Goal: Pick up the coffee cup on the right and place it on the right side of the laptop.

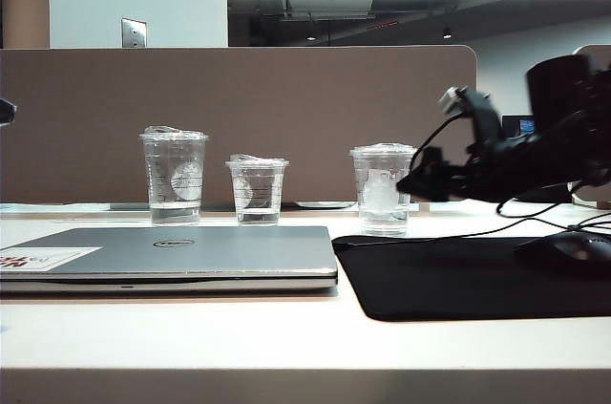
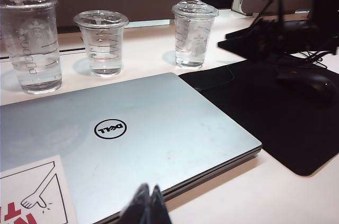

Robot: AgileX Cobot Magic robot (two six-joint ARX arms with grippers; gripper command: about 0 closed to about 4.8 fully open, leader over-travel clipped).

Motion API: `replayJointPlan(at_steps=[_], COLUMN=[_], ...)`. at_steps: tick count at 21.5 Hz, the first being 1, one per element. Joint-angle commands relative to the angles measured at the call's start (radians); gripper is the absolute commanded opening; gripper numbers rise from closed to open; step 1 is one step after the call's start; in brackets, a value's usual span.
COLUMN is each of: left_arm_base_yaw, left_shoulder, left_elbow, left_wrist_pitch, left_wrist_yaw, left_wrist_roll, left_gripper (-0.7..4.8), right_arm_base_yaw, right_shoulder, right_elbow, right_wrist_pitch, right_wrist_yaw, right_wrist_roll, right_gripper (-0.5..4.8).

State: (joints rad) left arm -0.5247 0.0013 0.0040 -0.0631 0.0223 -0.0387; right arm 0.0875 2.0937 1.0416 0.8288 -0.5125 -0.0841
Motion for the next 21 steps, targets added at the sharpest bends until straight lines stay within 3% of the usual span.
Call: replayJointPlan(at_steps=[1,8,21], left_arm_base_yaw=[0.000,0.000,0.001], left_shoulder=[0.000,0.000,0.000], left_elbow=[0.003,0.003,0.003], left_wrist_pitch=[0.012,0.012,0.012], left_wrist_yaw=[0.000,0.000,0.000], left_wrist_roll=[0.002,0.002,0.002], left_gripper=[-0.05,-0.05,-0.05], right_arm_base_yaw=[0.024,0.065,0.081], right_shoulder=[0.042,0.123,0.234], right_elbow=[0.078,0.178,0.311], right_wrist_pitch=[-0.047,-0.047,-0.043], right_wrist_yaw=[0.021,0.089,0.092], right_wrist_roll=[-0.018,-0.021,-0.021], right_gripper=[4.79,4.79,4.79])
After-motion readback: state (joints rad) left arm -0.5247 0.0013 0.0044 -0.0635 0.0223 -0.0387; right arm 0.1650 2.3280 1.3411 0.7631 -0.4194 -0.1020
